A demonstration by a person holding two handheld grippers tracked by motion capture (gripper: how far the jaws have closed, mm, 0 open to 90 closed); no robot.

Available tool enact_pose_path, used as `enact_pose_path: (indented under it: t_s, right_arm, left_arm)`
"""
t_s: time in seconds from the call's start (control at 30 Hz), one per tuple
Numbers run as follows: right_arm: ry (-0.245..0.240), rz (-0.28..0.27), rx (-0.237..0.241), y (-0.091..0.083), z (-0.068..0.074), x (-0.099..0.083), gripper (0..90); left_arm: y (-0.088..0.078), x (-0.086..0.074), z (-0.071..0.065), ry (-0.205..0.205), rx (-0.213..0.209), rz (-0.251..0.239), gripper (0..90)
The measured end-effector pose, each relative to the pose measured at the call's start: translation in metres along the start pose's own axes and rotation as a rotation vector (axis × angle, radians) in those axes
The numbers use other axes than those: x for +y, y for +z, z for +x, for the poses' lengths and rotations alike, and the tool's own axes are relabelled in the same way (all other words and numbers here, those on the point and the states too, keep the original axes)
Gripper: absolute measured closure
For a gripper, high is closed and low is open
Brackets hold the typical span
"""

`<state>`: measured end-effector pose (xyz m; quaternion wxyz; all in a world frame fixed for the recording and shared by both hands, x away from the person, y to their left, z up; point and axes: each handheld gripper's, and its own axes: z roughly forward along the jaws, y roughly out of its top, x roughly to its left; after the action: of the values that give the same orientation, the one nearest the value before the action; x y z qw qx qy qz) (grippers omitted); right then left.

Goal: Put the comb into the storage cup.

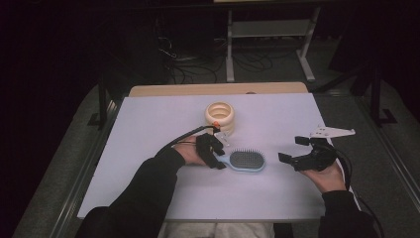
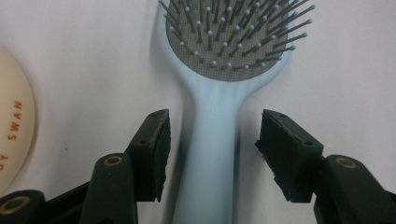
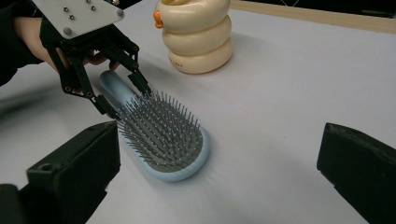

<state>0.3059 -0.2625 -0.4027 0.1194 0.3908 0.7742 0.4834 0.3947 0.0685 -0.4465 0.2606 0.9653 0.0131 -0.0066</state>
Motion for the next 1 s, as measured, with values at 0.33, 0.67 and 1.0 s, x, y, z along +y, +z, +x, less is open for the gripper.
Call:
enact_pose_path:
  t_s: [0.33, 0.67, 1.0]
  right_arm:
    - [0.006, -0.009, 0.006, -0.001, 0.0, 0.0, 0.0]
    - [0.012, -0.02, 0.016, -0.002, -0.001, 0.0, 0.0]
    - [0.013, -0.021, 0.016, -0.002, -0.001, 0.0, 0.0]
  left_arm:
    - [0.001, 0.003, -0.001, 0.026, 0.026, 0.005, 52.5]
    - [0.003, 0.009, 0.0, 0.033, 0.015, 0.031, 61.0]
    - [0.003, 0.012, -0.003, 0.055, 0.022, 0.041, 69.9]
